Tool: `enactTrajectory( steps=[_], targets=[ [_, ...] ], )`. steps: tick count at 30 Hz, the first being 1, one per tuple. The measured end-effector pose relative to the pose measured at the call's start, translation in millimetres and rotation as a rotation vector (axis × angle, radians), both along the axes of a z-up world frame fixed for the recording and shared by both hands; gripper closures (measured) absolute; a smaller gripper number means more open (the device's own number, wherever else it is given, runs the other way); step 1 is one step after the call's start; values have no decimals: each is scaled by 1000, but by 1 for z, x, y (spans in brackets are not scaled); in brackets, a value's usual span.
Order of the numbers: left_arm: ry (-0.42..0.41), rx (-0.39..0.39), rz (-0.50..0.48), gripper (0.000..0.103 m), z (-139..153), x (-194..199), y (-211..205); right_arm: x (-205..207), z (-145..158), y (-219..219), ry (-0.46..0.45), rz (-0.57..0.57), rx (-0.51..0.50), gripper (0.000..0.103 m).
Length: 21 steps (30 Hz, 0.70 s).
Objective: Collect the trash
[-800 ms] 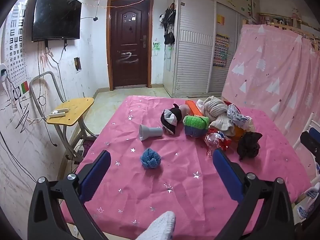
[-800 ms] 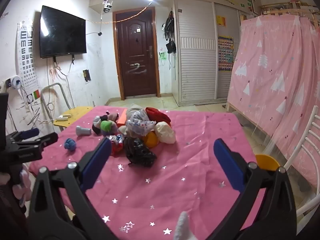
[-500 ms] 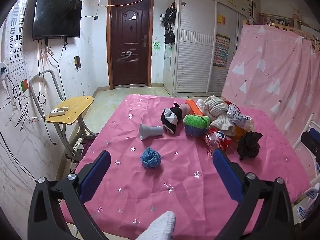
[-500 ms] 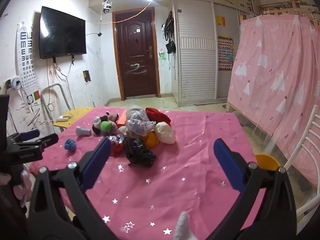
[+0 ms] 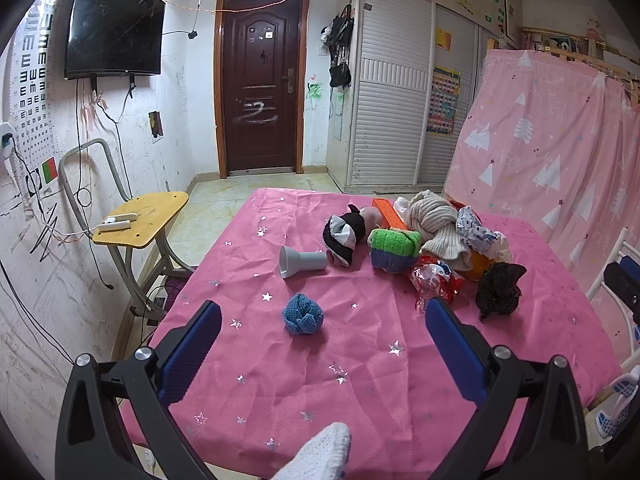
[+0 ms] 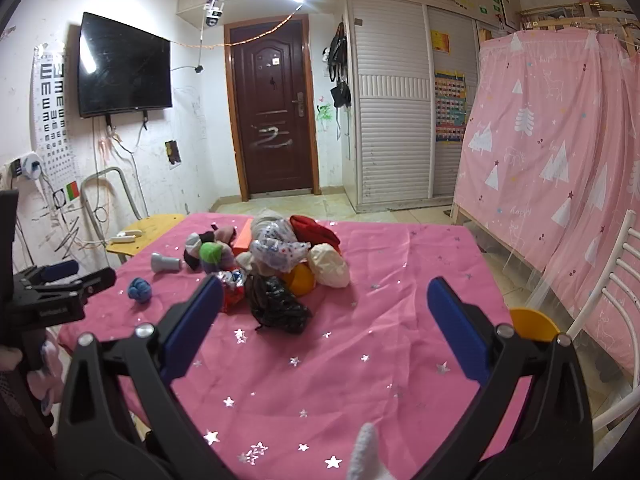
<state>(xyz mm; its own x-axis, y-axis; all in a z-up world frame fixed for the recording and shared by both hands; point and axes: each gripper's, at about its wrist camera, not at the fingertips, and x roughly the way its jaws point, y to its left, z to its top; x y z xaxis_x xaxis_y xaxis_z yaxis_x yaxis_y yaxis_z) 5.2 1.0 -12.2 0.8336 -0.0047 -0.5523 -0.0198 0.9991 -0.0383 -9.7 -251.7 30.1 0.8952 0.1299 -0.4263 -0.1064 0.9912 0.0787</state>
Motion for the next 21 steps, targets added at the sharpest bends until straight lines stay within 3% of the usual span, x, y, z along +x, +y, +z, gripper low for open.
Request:
enactTrajectory(
  steps=[21],
  targets=[
    [6,-6,-2,9,7,-4,1,-1,1,0,-3,0,-2,5]
  ],
)
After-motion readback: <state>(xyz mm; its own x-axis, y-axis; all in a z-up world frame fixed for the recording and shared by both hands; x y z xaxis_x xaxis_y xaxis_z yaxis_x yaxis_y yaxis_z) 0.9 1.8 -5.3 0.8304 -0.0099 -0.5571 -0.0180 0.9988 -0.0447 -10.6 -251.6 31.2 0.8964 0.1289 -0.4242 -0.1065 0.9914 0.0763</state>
